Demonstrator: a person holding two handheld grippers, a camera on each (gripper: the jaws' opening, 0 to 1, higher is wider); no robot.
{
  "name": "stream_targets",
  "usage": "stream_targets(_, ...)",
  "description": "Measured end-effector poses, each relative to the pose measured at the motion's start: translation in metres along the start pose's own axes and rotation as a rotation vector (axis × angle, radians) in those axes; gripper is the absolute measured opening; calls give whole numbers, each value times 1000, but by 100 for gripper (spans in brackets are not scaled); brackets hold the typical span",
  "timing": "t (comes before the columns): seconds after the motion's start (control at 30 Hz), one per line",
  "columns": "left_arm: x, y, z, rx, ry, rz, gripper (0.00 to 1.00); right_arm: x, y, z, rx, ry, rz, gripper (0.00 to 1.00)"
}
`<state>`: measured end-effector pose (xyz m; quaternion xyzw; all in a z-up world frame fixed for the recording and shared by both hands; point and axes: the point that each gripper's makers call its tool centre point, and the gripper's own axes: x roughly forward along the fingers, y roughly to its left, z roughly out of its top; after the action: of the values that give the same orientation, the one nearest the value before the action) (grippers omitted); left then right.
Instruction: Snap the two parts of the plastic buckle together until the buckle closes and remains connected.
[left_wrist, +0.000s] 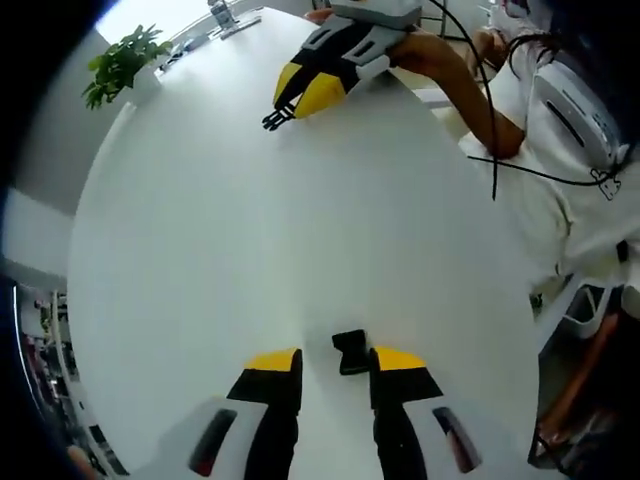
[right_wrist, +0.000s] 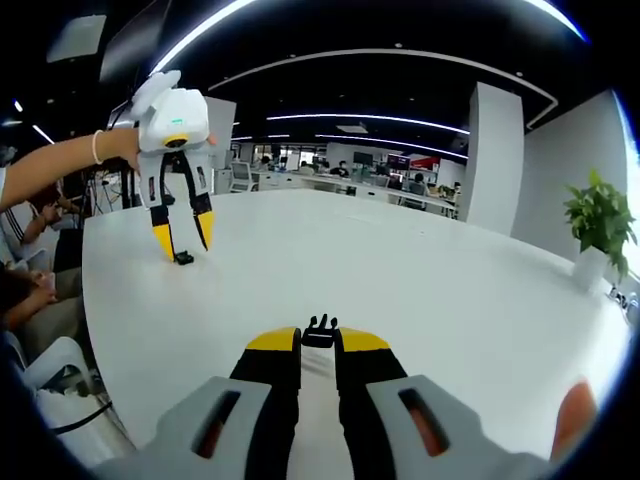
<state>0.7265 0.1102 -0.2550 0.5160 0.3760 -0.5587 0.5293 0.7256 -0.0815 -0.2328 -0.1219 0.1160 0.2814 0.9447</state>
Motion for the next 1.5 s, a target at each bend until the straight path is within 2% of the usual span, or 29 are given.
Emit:
stream_targets(0.27, 0, -2, -3, -108, -59, -21, 23, -2, -3, 0, 8, -5, -8, 13)
stream_targets(0.43, 1, -6, -5, -221, -117, -85, 19, -2, -2, 0, 7, -5, -6, 13)
stream_targets(0.6, 1, -7, -7, -250, -139, -101, 12, -2, -2, 0, 7, -5, -5, 13)
stream_targets(0.9, 1, -11, -6, -284, -151, -124, 12, -2, -2, 1, 5, -6, -7, 13)
stream_targets(1.13, -1, -15, -3, -315, -215, -125, 12, -4, -4, 1, 6, -8, -11, 13)
stream_targets(1.2, -2, -15, 0, -327, -265, -118, 12, -4, -5, 1, 7, -7, -12, 13)
stream_targets(1.3, -4, -15, 3, -337, -309, -110, 12, -5, -6, 1, 11, -8, -11, 13)
stream_targets(1.43, -7, -18, 14, -349, -391, -100, 12, -6, -8, 1, 14, -8, -15, 13)
stream_targets(1.5, -8, -21, 17, -347, -407, -99, 12, -7, -9, 1, 14, -8, -17, 13)
